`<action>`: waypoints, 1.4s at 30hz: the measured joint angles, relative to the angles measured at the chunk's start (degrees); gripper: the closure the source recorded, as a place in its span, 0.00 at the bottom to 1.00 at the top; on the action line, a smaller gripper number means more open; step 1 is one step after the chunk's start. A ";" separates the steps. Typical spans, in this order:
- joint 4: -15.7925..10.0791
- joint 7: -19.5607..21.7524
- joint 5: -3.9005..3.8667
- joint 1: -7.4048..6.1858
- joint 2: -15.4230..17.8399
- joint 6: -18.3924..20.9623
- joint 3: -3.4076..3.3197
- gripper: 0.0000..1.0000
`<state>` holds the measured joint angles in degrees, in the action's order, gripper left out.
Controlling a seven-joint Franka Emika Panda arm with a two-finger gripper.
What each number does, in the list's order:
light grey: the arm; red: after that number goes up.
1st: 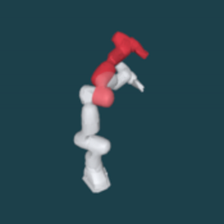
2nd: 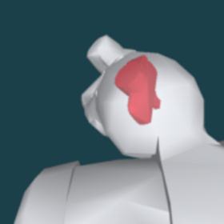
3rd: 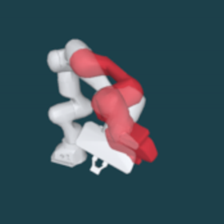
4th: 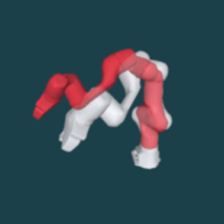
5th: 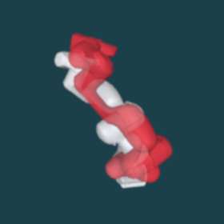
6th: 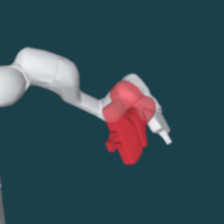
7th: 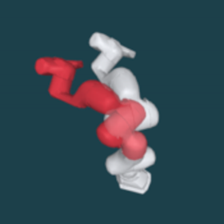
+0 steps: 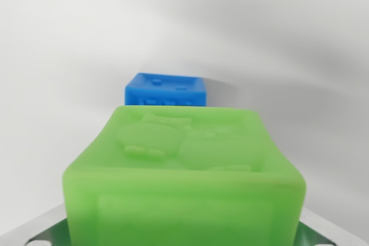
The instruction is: Stack cube
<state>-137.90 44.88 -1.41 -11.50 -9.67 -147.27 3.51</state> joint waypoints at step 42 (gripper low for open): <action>-2.06 5.70 -0.98 -1.37 -8.90 -10.91 -0.14 1.00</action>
<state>-139.97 50.57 -2.39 -12.87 -18.58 -158.18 3.37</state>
